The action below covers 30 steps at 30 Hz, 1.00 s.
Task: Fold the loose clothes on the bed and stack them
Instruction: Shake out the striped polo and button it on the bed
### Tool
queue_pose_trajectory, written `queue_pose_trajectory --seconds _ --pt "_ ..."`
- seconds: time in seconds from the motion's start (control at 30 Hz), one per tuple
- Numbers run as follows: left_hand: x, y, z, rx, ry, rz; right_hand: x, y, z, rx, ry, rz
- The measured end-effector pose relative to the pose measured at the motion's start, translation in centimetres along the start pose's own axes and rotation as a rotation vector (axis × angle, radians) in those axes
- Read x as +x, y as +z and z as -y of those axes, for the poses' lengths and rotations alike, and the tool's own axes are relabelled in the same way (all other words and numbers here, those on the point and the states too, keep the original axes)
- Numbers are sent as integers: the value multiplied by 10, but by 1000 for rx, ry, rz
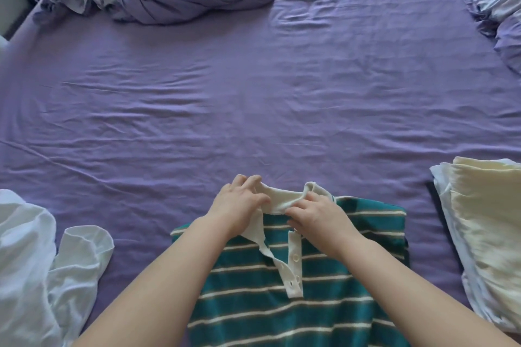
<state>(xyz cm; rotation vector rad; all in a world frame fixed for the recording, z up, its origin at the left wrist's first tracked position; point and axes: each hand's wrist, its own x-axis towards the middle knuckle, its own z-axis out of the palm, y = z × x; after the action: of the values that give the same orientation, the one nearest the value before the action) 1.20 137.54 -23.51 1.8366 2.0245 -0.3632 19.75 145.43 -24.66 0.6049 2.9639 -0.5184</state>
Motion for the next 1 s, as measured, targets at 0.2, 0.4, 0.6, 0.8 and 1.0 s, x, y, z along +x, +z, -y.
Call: queue_pose_trajectory --seconds 0.2,0.4,0.6,0.8,1.0 --pt "7 5 19 -508 -246 -14 21 21 57 149 176 -1" --pt "-1 12 21 -555 -281 -106 23 25 65 101 272 -90" --pt "-23 11 -20 -314 -176 -337 -9 10 24 122 311 -44" --pt "-45 30 -73 -362 -2 -202 -55 27 29 194 265 69" --pt "-59 55 -92 -332 -52 -42 -83 49 47 393 422 18"
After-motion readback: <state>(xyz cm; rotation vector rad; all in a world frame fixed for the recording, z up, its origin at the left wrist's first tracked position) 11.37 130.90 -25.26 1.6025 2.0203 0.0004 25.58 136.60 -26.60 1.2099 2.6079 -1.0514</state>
